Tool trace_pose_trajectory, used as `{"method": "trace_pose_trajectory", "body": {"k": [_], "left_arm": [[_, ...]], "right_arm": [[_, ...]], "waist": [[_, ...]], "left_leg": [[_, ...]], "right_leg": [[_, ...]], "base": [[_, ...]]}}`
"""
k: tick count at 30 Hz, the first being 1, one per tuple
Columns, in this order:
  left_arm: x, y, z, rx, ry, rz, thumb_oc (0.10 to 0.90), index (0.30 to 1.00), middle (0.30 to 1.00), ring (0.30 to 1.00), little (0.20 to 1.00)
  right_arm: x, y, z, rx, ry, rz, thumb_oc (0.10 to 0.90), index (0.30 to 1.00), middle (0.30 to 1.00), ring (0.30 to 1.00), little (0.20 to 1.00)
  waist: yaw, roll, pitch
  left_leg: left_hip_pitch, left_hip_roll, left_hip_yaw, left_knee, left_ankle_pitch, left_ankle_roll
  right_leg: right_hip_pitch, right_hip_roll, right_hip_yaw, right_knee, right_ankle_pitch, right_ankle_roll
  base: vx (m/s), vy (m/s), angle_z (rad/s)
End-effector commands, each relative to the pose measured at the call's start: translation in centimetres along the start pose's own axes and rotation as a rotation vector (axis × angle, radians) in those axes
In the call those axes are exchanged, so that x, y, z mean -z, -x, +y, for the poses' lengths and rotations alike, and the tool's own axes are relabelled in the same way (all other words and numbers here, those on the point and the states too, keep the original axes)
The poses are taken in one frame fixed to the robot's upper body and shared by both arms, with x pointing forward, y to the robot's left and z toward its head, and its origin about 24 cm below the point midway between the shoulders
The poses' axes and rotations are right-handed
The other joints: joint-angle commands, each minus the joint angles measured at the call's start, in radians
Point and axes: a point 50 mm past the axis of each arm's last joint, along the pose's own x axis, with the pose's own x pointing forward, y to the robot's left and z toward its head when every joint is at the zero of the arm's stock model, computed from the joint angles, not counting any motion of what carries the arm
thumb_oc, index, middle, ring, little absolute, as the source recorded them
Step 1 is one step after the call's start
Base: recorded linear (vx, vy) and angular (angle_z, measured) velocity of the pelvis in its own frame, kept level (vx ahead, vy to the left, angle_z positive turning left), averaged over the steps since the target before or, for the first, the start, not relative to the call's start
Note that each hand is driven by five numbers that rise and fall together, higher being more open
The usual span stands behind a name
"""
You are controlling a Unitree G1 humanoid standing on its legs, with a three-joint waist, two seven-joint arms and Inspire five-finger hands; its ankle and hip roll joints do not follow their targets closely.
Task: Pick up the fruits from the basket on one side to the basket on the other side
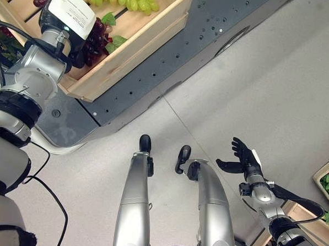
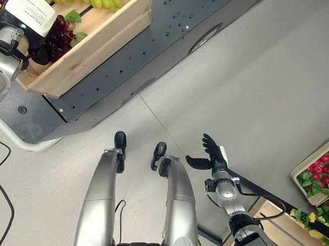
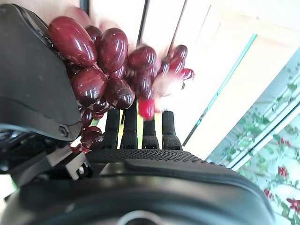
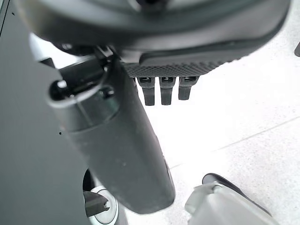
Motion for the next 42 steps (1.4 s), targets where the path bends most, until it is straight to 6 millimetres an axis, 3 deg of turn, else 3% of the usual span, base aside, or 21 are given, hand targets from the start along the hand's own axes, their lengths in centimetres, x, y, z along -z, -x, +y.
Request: {"method": "trace_pose_trajectory", "body": {"k": [1, 10, 20, 27, 34, 38, 41, 42], "left_arm": [[5.1, 1.6, -3.5, 0.073, -0.086, 0.163, 0.400, 0.300, 0.300, 0.300, 0.300], [4.1, 2.2, -3.2, -0.167, 0.231, 0.123, 0.400, 0.300, 0.300, 0.300, 0.300], [2.8, 4.6, -5.3, -0.323, 0.735, 0.286, 0.400, 0.300, 0.300, 0.300, 0.300], [1.4, 6.3, -6.4, -0.373, 1.112, 0.435, 0.400, 0.300, 0.300, 0.300, 0.300], [-0.6, 8.4, -7.6, -0.397, 1.457, 0.590, 0.400, 0.300, 0.300, 0.300, 0.300], [-1.2, 9.3, -8.4, -0.430, 1.744, 0.714, 0.400, 0.300, 0.300, 0.300, 0.300], [-2.4, 9.4, -8.3, -0.437, 1.896, 0.737, 0.400, 0.300, 0.300, 0.300, 0.300], [-3.2, 9.5, -8.3, -0.429, 2.023, 0.737, 0.400, 0.300, 0.300, 0.300, 0.300]], "right_arm": [[-0.9, 0.5, -1.8, 0.048, -0.038, -0.093, 0.800, 0.900, 0.900, 0.900, 0.900], [-0.9, 0.7, -1.4, 0.034, -0.033, -0.110, 0.800, 0.900, 0.900, 0.900, 0.900], [-1.9, 1.0, 0.1, 0.026, -0.040, -0.143, 0.800, 0.900, 0.900, 0.900, 0.900], [-3.0, 1.9, 0.7, 0.015, -0.052, -0.203, 0.800, 0.900, 0.900, 0.900, 0.900], [-6.2, 2.8, 3.4, -0.099, -0.137, -0.363, 0.800, 0.900, 0.900, 0.900, 0.900], [-7.2, 3.5, 5.3, -0.205, -0.115, -0.424, 0.800, 0.900, 0.900, 0.900, 0.900], [-7.8, 3.6, 6.0, -0.252, -0.121, -0.442, 0.800, 0.900, 0.900, 0.900, 0.900], [-8.2, 3.8, 6.6, -0.287, -0.133, -0.464, 0.800, 0.900, 0.900, 0.900, 0.900]], "waist": [[-0.014, -0.036, -0.009], [-0.011, -0.007, -0.009], [-0.002, 0.027, -0.010], [-0.014, 0.065, -0.074], [-0.012, 0.094, -0.154], [-0.009, 0.110, -0.217], [-0.006, 0.117, -0.254], [-0.004, 0.122, -0.272]], "left_leg": [[0.100, -0.012, 0.051, -0.070, -0.071, 0.049], [0.219, -0.019, 0.068, -0.112, -0.078, 0.053], [0.445, -0.044, 0.077, -0.196, -0.075, 0.056], [0.575, -0.063, 0.086, -0.258, -0.078, 0.064], [0.731, -0.079, 0.095, -0.380, -0.055, 0.054], [0.818, -0.095, 0.084, -0.474, -0.030, 0.046], [0.871, -0.101, 0.068, -0.534, -0.015, 0.037], [0.902, -0.105, 0.058, -0.568, -0.004, 0.031]], "right_leg": [[0.060, -0.008, 0.030, -0.073, 0.108, 0.042], [0.157, -0.008, 0.054, -0.099, 0.099, 0.047], [0.350, -0.005, 0.093, -0.175, 0.103, 0.053], [0.448, -0.012, 0.127, -0.217, 0.104, 0.054], [0.579, -0.028, 0.125, -0.305, 0.111, 0.064], [0.673, -0.032, 0.111, -0.406, 0.119, 0.070], [0.743, -0.028, 0.099, -0.485, 0.123, 0.068], [0.784, -0.025, 0.091, -0.528, 0.129, 0.067]], "base": [[0.00, 0.000, 0.00], [0.00, -0.003, -0.01], [0.03, -0.021, -0.06], [0.07, 0.007, -0.10], [0.08, -0.019, -0.03], [0.09, -0.041, -0.03], [0.09, -0.070, 0.04], [0.13, -0.128, 0.07]]}}
